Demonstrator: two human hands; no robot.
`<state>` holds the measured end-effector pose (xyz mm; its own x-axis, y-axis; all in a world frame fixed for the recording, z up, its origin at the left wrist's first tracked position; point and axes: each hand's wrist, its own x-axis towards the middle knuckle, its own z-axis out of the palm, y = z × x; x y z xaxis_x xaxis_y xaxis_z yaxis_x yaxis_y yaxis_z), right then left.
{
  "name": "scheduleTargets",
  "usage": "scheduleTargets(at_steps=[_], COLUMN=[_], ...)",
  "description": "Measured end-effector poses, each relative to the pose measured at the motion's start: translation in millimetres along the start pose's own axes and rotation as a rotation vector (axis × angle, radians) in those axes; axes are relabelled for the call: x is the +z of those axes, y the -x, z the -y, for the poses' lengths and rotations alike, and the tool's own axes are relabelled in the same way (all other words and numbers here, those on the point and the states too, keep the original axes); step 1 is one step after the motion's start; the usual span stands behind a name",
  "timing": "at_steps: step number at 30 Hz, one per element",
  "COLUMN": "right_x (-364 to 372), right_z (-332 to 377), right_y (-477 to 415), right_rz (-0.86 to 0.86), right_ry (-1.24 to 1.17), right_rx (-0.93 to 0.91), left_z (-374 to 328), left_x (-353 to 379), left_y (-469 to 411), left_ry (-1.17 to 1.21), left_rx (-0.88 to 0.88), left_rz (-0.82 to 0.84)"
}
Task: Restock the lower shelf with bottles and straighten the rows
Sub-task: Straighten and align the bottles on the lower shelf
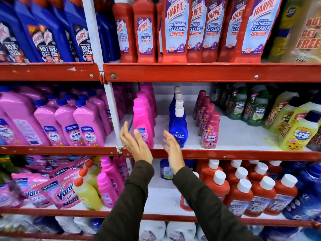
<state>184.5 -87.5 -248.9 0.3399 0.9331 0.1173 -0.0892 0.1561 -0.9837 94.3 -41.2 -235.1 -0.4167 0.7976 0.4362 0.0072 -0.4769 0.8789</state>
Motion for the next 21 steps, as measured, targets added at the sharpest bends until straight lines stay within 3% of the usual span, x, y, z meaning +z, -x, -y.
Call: scheduleTargets(at_steps=[7, 10, 21], right_x=[38, 38, 38], right_z=[10, 5, -1], right_y=[-11, -19, -25], right_rz=[0.150, 0.145, 0.140], right_ry=[0.006, 0.052, 0.108], right_rx=[0.177, 0.209, 0.229], left_z=[30, 35, 26], left_x=[-21, -22, -24], left_y=[-43, -45, -44], left_ry=[0.014, 0.014, -0.098], left_rx=[-0.471, -0.459, -0.418], left_rz=[0.406, 0.466, 0.439])
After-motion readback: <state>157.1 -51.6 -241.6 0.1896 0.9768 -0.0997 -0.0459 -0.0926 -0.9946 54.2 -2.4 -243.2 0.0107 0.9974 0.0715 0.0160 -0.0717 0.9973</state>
